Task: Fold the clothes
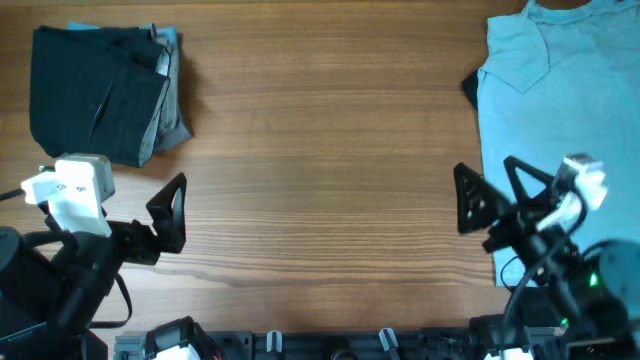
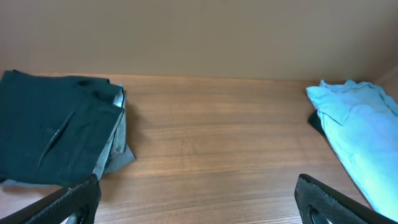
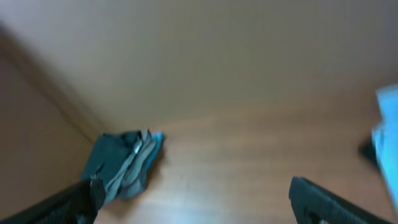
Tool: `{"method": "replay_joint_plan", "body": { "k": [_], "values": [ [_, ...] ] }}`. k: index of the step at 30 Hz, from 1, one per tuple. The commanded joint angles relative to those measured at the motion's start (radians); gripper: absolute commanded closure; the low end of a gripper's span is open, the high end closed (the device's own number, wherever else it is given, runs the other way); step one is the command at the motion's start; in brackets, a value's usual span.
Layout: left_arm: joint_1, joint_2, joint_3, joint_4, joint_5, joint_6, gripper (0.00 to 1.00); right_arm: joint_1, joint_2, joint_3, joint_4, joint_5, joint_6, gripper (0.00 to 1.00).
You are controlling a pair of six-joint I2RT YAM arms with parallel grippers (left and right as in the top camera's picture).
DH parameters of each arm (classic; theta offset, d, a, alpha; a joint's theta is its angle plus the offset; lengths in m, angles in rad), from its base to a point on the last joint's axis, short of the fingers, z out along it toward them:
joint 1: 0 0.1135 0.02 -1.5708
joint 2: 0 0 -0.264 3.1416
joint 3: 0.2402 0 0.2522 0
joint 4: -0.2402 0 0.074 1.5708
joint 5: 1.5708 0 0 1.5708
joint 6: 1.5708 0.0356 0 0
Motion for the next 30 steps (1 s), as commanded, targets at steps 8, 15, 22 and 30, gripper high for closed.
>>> {"method": "replay_joint_plan", "body": {
  "k": [8, 15, 22, 30],
  "values": [
    [-0.005, -0.003, 0.003, 0.002, -0.010, 0.016, 0.00, 0.005, -0.429, -0.463, 0.176, 0.026, -0.167, 0.00],
    [-0.005, -0.003, 0.003, 0.002, -0.010, 0.016, 0.00, 0.005, -0.444, -0.670, 0.312, 0.030, -0.166, 0.00],
    [-0.005, -0.003, 0.003, 0.002, -0.010, 0.016, 0.00, 0.005, -0.442, -0.850, 0.540, 0.033, -0.170, 0.00],
    [-0.005, -0.003, 0.003, 0.002, -0.010, 0.016, 0.00, 0.005, -0.439, -0.851, 0.543, 0.034, -0.168, 0.00]
  ]
}}
